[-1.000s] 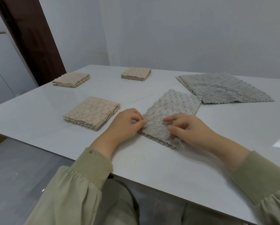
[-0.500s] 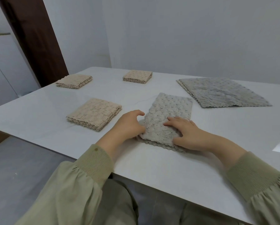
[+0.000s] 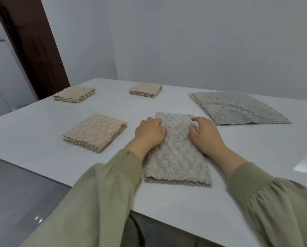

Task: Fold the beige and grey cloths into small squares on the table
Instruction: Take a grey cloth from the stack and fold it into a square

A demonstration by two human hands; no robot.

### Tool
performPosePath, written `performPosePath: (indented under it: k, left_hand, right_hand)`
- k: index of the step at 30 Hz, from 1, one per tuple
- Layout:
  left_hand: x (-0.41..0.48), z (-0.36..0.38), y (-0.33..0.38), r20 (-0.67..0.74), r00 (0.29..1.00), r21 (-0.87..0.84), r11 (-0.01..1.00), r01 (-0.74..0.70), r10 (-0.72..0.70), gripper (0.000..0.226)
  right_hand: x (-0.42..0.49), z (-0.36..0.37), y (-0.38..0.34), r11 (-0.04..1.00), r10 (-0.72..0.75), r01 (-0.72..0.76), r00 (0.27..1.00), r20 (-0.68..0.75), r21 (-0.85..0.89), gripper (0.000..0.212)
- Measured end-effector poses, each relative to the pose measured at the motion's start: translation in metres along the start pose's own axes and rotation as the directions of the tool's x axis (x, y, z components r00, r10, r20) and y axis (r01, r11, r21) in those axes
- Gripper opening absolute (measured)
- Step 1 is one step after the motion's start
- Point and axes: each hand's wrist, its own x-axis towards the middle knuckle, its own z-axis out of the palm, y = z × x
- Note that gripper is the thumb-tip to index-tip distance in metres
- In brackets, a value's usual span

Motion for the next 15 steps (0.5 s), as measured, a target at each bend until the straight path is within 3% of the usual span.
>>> performPosePath:
  k: [3,6,10,13,15]
  left_hand:
    - [0.029,0.007,-0.008,-0.077,0.992,-0.102,0.990,0.096,-0.104,0.043]
    - [0.055,0.010,-0.017,-0.103,0.975,-0.252,0.954,0.164,-0.195,0.046]
    - [0.075,0.015,-0.019,-0.148,0.959,-0.138,0.965,0.223,-0.243,0.046]
    - [0.081,0.019,-0.015,-0.202,0.958,-0.111,0.977,0.184,-0.204,0.033]
    - [0.081,0.021,-0.014,-0.239,0.959,-0.243,0.965,0.092,-0.152,0.024]
  right_hand:
    - [0.018,0.003,0.013,0.985,0.170,-0.170,0.985,-0.005,0.040,0.041]
    - [0.032,0.009,0.024,0.982,0.184,-0.185,0.982,-0.029,-0.042,0.039]
    - [0.051,0.016,0.030,0.969,0.154,-0.164,0.986,-0.067,-0.186,0.039]
    - [0.066,0.021,0.032,0.954,0.158,-0.164,0.986,-0.043,-0.252,0.042]
    - [0.073,0.023,0.033,0.974,0.152,-0.145,0.988,0.027,-0.176,0.044]
